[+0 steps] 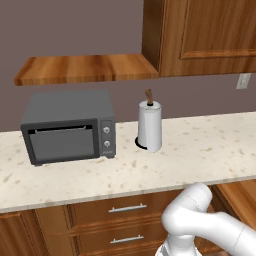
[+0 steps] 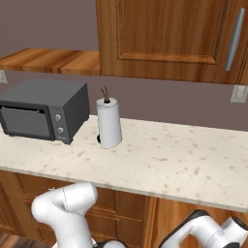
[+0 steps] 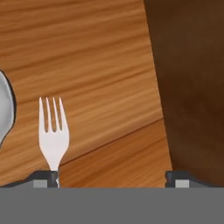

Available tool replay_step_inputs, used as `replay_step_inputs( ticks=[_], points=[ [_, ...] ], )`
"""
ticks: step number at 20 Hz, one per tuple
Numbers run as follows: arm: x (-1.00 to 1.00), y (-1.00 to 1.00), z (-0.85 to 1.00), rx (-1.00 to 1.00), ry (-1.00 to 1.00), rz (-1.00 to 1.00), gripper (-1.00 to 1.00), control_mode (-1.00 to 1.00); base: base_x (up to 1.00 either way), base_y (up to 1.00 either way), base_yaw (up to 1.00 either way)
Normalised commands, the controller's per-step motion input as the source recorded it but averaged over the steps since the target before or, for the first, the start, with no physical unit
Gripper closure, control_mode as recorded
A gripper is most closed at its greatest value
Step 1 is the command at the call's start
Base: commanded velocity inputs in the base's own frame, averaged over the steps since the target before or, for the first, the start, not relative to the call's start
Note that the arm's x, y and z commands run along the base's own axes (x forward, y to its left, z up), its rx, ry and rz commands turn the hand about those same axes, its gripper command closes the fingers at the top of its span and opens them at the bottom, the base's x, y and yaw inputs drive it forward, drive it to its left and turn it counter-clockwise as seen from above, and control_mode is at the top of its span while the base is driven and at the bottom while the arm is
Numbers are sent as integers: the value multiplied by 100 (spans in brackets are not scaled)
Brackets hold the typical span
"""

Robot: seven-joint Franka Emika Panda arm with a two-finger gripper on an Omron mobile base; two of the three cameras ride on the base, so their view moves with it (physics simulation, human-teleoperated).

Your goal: Organize the utensils by type. Pick up the wooden spoons from the counter and place them in the open cabinet. Then pick up the metallic utensils from the counter and place them in the open drawer.

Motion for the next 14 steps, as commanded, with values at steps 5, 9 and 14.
replay_step_inputs(
  ticks=[5,9,14],
  points=[
    [-33,2,60,0,0,0,-100,-100,0,0,0],
    [-33,35,68,-1,-6,8,-100,-100,0,0,0],
    [-33,66,61,-16,-22,31,-100,-100,0,0,0]
  ],
)
